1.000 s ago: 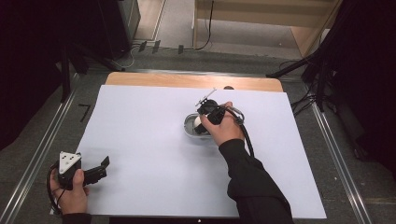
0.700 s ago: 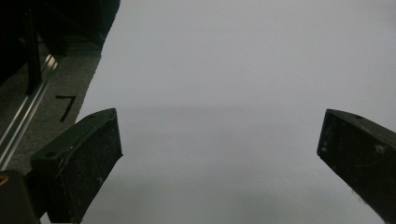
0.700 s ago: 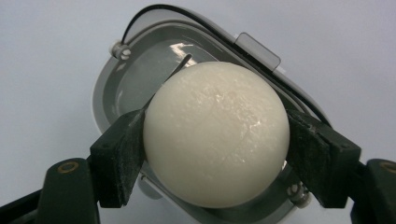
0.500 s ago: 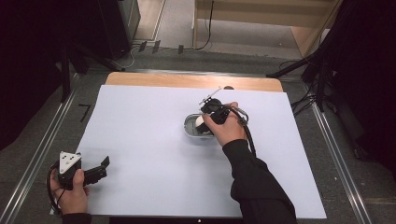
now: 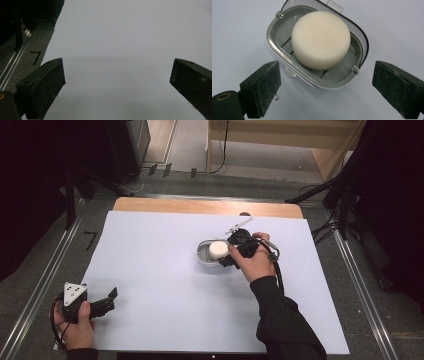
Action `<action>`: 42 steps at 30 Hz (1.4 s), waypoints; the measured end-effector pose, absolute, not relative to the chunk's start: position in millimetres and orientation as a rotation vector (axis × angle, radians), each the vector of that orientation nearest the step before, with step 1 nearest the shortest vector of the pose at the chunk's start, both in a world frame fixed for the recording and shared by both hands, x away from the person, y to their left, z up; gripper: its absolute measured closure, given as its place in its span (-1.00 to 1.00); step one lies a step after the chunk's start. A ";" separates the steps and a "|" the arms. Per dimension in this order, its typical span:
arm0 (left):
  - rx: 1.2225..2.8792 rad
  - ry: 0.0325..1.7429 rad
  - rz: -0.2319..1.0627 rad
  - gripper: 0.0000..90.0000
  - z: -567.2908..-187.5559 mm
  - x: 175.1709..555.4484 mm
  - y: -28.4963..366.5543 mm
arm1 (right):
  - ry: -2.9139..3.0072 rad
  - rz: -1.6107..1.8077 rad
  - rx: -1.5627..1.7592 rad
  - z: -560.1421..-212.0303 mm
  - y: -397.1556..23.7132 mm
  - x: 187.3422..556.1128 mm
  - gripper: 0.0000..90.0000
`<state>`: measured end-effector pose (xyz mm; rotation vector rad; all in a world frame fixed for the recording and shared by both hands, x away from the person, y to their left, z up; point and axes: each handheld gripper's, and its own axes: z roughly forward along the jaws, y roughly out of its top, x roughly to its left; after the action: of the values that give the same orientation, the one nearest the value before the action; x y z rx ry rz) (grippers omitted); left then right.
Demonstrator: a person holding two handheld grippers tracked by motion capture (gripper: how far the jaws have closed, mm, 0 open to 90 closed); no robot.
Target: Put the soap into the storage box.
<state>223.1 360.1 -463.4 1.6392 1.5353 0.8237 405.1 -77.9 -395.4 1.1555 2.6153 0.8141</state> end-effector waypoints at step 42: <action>1.642 1.535 0.829 -1.00 -463.6 223.2 359.5 | 2.425 0.794 1.315 -438.1 -196.6 347.0 -1.00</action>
<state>223.2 359.5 -463.6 1.6422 1.5350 0.8291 347.0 -196.6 -438.1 1.3153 2.4247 0.7941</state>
